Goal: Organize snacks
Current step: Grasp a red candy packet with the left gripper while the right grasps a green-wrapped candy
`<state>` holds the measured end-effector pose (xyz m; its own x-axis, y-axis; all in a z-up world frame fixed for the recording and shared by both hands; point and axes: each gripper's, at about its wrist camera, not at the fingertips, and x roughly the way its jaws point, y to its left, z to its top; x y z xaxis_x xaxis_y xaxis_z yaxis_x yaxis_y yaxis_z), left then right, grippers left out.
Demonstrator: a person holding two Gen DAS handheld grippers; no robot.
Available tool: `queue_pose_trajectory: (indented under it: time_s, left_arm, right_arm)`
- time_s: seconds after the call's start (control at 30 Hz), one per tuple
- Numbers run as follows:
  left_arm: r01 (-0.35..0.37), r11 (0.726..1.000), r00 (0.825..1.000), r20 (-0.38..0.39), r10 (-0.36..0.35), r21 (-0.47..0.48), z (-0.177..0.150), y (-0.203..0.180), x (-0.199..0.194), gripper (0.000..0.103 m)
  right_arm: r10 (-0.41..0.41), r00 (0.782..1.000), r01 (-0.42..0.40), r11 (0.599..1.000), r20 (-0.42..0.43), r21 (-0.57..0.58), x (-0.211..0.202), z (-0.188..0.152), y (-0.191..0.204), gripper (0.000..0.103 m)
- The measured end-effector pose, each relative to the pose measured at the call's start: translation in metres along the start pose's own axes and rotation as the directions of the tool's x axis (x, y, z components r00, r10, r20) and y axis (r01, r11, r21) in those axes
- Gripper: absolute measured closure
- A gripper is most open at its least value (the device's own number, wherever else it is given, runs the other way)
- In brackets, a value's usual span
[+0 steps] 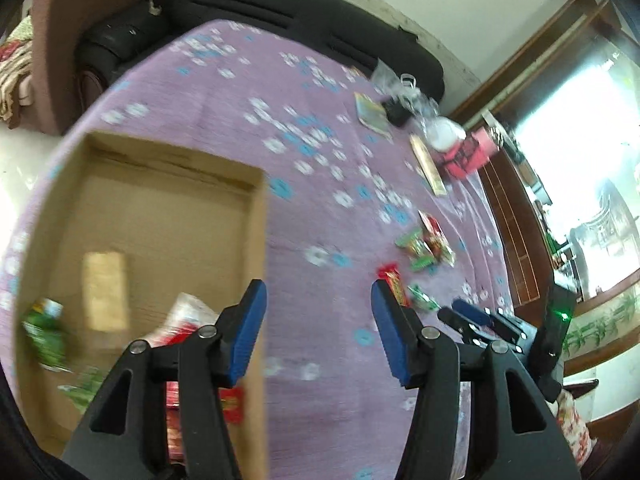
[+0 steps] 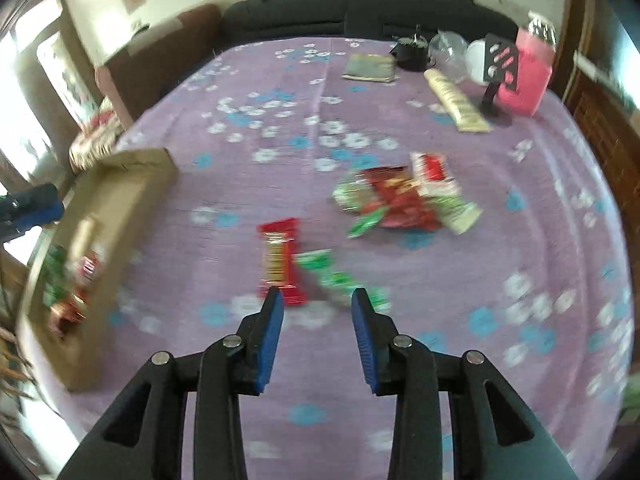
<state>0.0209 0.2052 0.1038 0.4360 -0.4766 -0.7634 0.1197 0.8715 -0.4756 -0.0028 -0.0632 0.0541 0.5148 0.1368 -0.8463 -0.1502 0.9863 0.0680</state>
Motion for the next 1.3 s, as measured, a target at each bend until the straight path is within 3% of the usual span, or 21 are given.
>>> queue_pose_trajectory:
  time_s: [0.3, 0.33, 0.4, 0.53, 0.9, 0.97, 1.03, 1.3]
  left_arm:
    - [0.008, 1.000, 0.995, -0.094, -0.010, -0.019, -0.016, -0.050, 0.064, 0.047]
    - [0.002, 1.000, 0.995, -0.097, -0.004, -0.017, -0.017, -0.054, 0.069, 0.047]
    - [-0.010, 1.000, 0.994, -0.106, 0.009, -0.012, -0.019, -0.061, 0.079, 0.047]
    - [-0.040, 0.999, 0.993, -0.113, 0.044, 0.031, -0.021, -0.076, 0.098, 0.047]
    - [-0.114, 0.974, 0.983, -0.122, 0.140, 0.197, -0.022, -0.113, 0.153, 0.048]
    - [-0.146, 0.961, 0.976, -0.126, 0.179, 0.237, -0.024, -0.118, 0.161, 0.072]
    - [-0.174, 0.944, 0.971, -0.109, 0.212, 0.280, -0.027, -0.122, 0.164, 0.082]
    - [-0.134, 0.958, 0.983, -0.091, 0.162, 0.254, -0.030, -0.115, 0.139, 0.082]
  right_arm:
    - [0.065, 0.997, -0.071, 0.982, -0.042, -0.174, 0.035, 0.002, -0.009, 0.067]
    - [0.082, 0.995, -0.091, 0.981, -0.058, -0.169, 0.040, 0.001, -0.012, 0.068]
    - [0.116, 0.991, -0.125, 0.981, -0.073, -0.146, 0.044, 0.001, -0.018, 0.085]
    - [0.183, 0.980, -0.188, 0.980, -0.079, -0.062, 0.041, -0.001, -0.037, 0.085]
    - [0.196, 0.978, -0.193, 0.980, -0.071, 0.038, 0.027, -0.015, -0.072, 0.085]
    - [0.193, 0.979, -0.190, 0.980, -0.066, 0.051, 0.024, -0.016, -0.075, 0.085]
    - [0.200, 0.978, -0.195, 0.978, -0.061, 0.071, 0.020, -0.017, -0.077, 0.085]
    - [0.199, 0.979, -0.195, 0.978, -0.048, 0.078, 0.006, -0.018, -0.066, 0.085]
